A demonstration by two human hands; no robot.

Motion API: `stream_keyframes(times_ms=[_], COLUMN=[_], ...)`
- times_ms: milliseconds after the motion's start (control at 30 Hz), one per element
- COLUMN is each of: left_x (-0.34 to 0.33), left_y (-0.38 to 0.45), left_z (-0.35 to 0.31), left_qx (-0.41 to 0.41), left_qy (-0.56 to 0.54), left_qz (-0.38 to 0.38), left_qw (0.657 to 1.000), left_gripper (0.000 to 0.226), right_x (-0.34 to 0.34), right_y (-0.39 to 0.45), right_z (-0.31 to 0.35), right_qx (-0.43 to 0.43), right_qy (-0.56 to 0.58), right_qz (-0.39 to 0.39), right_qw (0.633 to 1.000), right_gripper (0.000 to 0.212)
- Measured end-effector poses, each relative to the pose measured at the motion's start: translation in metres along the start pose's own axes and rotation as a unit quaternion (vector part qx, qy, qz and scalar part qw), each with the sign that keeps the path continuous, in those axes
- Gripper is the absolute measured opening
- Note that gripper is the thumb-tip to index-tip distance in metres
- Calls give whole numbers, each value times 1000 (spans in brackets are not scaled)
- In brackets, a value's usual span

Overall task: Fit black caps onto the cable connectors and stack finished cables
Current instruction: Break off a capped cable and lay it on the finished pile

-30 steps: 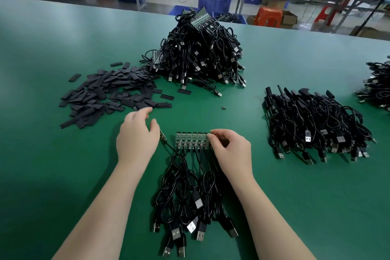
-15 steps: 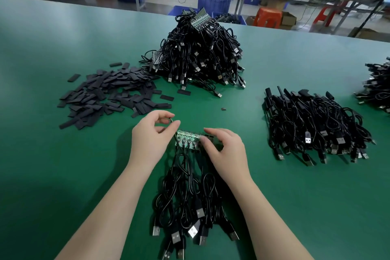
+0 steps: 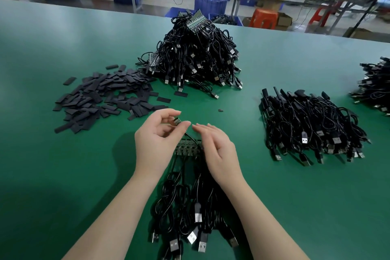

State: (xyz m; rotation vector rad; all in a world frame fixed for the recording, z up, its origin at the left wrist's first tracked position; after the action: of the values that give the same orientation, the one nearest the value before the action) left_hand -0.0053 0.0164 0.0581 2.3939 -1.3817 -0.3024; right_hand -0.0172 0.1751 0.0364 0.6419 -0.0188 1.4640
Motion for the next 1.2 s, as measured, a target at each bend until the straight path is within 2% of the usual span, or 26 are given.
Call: stream_keyframes(times_ms=[100, 200, 300, 433, 500, 533, 600, 667, 700, 767, 833, 900, 1000, 1100, 1167, 1200], left_x=[-5, -9, -15, -20, -21, -22, -27, -32, -33, -33, -28, -21, -11, -4, -1, -1], left_y=[-2, -4, -6, -10, -11, -12, -15, -19, -20, -18, -15, -11, -6, -6, -9, -12], left_z=[6, 10, 12, 11, 14, 16, 22, 28, 29, 30, 28, 22, 10, -8, -22, -29], left_qx=[46, 76, 93, 62, 31, 11, -42, -87, -93, -85, -65, -52, -77, -138, -199, -238], left_qy=[-10, -42, -63, -47, 21, 83, 235, 320, 331, 326, 304, 267, 231, 207, 187, 181], left_qz=[31, 58, 93, 140, 156, 172, 228, 277, 286, 274, 232, 170, 87, 22, -15, -27], left_qw=[998, 995, 989, 987, 987, 982, 944, 902, 894, 901, 922, 947, 966, 968, 962, 954], left_gripper=[29, 23, 19, 25, 32, 35, 41, 38, 34, 31, 30, 30, 29, 28, 32, 33], right_x=[3, 3, 9, 18, 25, 29, 40, 56, 66, 86, 101, 107, 96, 68, 48, 38], right_y=[-1, -5, -4, -1, 1, 3, 6, 10, 12, 11, 10, 11, 16, 16, 13, 11], right_z=[4, 8, 3, 8, 3, -2, -13, -22, -26, -34, -37, -36, -34, -23, -10, -2], right_qx=[-37, -5, -19, 14, -31, -77, -160, -192, -198, -200, -180, -153, -171, -232, -227, -205], right_qy=[89, 66, 47, 10, 77, 147, 285, 348, 354, 339, 338, 362, 458, 550, 549, 527], right_qz=[1, 0, -62, -103, -120, -131, -157, -198, -228, -303, -362, -378, -324, -206, -111, -62], right_qw=[995, 998, 997, 995, 989, 977, 932, 896, 885, 868, 850, 838, 810, 775, 796, 822], right_gripper=[18, 35, 28, 16, 20, 19, 14, 11, 10, 6, 7, 10, 8, 5, 9, 15])
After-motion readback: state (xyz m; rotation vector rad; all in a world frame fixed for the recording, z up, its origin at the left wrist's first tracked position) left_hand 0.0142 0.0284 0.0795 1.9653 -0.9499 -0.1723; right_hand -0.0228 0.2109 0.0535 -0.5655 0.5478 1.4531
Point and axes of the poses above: each hand's wrist, its own y-axis towards the middle knuckle, its own x-axis out of the back of the hand, z = x × y, the point moved 6 cm from there along y, towards the middle knuckle, and after that the axes turned 6 degrees about -z, right-handed, at the moved point
